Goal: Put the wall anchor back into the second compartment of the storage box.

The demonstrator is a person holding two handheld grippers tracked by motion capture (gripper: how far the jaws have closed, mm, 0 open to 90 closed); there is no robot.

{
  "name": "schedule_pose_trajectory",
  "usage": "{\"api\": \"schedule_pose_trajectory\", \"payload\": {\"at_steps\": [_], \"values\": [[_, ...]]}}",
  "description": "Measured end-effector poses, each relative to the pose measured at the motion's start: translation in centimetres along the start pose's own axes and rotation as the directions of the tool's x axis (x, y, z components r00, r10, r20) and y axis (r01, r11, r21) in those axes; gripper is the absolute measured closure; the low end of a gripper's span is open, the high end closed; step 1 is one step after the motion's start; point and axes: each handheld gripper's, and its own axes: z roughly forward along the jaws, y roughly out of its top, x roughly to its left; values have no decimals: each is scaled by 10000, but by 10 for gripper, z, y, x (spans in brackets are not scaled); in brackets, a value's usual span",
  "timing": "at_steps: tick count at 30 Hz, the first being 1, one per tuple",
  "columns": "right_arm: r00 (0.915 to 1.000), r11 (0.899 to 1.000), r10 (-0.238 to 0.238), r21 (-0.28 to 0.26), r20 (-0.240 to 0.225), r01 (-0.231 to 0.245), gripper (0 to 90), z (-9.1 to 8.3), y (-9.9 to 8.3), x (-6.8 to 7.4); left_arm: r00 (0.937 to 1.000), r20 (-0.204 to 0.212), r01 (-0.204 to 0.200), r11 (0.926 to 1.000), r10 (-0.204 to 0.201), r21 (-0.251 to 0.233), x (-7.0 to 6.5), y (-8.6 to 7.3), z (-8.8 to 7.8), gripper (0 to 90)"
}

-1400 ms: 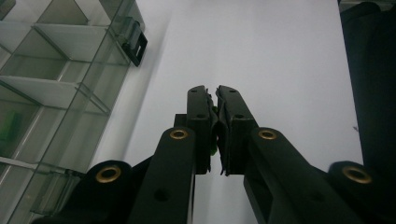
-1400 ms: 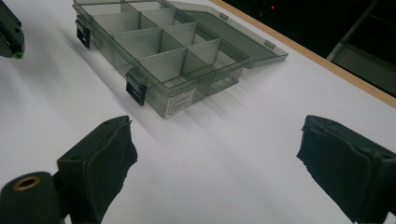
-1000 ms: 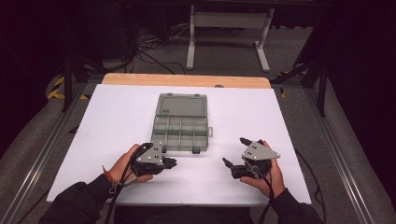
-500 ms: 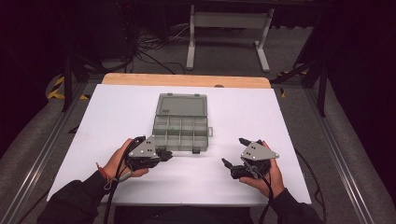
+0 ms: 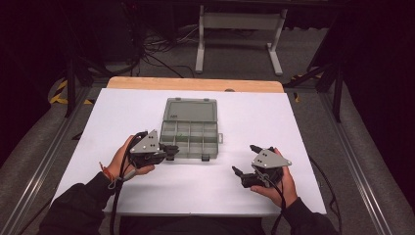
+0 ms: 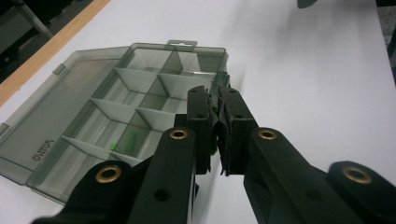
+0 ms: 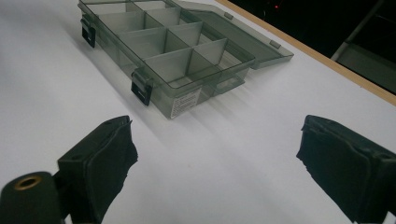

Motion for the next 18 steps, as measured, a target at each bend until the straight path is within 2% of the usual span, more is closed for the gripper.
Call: {"api": "schedule_pose_trajectory", "payload": {"at_steps": [9,18], "values": [[10000,9999,33,123,6,-33,105,3,-1,0,9997,-219,105,9999,-107,-122,17,7,4,844],[10000,9999,21,162,-5,-21,105,4,-2,0,9985,-416,348,9994,-347,6,37,11,16,844]]}}
